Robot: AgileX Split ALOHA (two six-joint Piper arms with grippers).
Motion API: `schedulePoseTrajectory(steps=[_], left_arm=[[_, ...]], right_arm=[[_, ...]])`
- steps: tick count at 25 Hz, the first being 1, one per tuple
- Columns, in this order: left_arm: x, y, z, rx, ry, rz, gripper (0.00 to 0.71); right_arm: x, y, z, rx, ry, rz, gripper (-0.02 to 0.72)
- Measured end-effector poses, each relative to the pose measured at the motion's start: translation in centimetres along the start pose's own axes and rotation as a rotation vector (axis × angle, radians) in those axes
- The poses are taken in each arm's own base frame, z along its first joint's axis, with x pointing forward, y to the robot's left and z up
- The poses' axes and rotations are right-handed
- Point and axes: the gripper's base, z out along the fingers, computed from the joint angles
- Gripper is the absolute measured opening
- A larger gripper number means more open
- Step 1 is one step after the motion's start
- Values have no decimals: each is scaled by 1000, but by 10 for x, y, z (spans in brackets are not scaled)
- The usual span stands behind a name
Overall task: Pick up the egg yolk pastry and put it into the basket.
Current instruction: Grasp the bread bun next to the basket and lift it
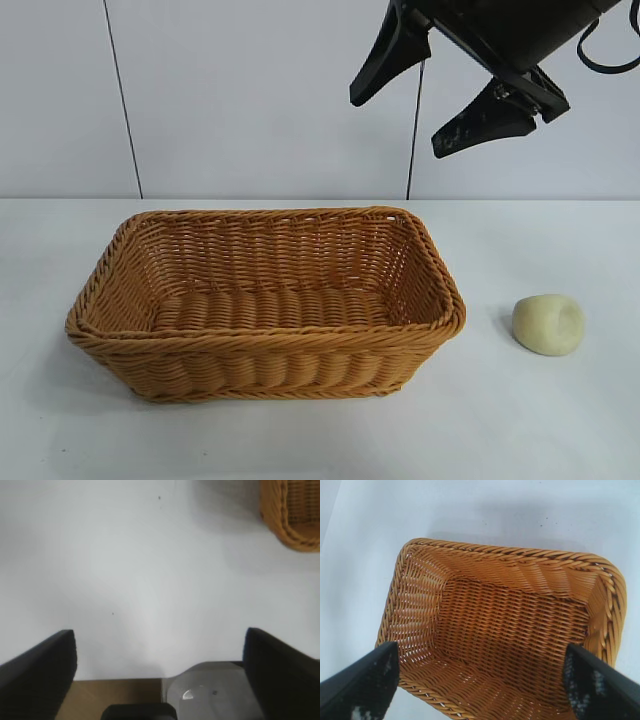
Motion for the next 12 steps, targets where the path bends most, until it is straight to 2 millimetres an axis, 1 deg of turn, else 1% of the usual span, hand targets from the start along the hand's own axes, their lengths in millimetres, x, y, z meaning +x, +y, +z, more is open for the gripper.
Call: schedulePoseTrajectory(steps=[2,4,5,8,12], left_arm=[[28,1,-1,2,-35,2,694],[50,3,3,4,-99,4,694],[58,3,4,7,-159,5,694],[80,5,7,13,-297,9,694],[101,6,1,17,-411,23,694]], right_arm=[[0,0,0,0,1,0,613],[0,0,0,-1,2,0,613],[0,0,0,-1,2,0,613],[0,0,0,-1,3,0,613],[1,0,0,-2,6,0,613]])
